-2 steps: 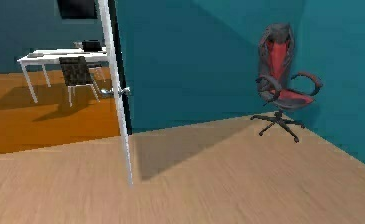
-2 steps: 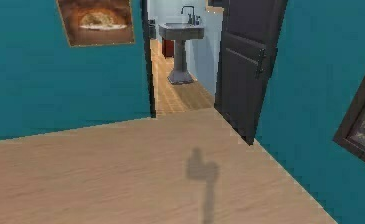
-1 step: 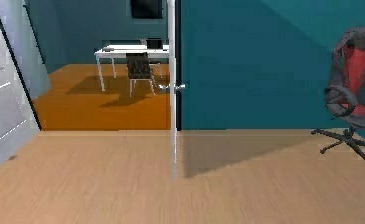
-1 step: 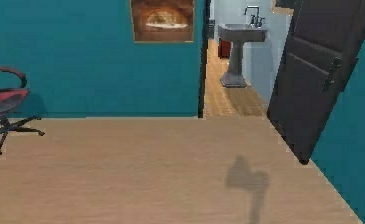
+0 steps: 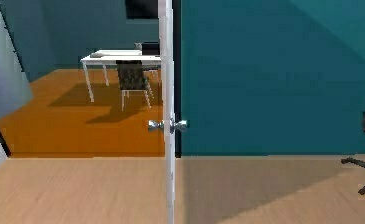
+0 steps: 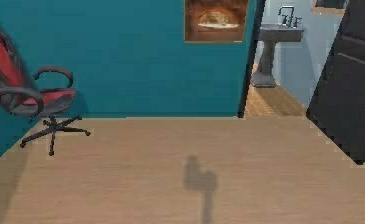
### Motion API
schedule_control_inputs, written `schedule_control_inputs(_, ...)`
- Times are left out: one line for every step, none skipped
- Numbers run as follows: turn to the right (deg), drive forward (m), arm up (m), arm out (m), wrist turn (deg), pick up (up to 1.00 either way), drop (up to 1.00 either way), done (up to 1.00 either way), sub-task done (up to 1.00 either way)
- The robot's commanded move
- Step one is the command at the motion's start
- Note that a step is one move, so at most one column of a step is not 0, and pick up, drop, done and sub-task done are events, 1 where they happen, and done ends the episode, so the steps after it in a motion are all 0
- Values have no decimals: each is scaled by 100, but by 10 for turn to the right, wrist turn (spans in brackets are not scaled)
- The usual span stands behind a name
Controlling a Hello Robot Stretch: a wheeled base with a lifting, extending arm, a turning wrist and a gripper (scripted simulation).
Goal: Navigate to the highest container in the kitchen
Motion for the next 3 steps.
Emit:
schedule_control_inputs(-360,0,0,0,0,0,0,0,0)
schedule_control_inputs(0,95,0,0,0,0,0,0,0)
schedule_control_inputs(-450,0,0,0,0,0,0,0,0)
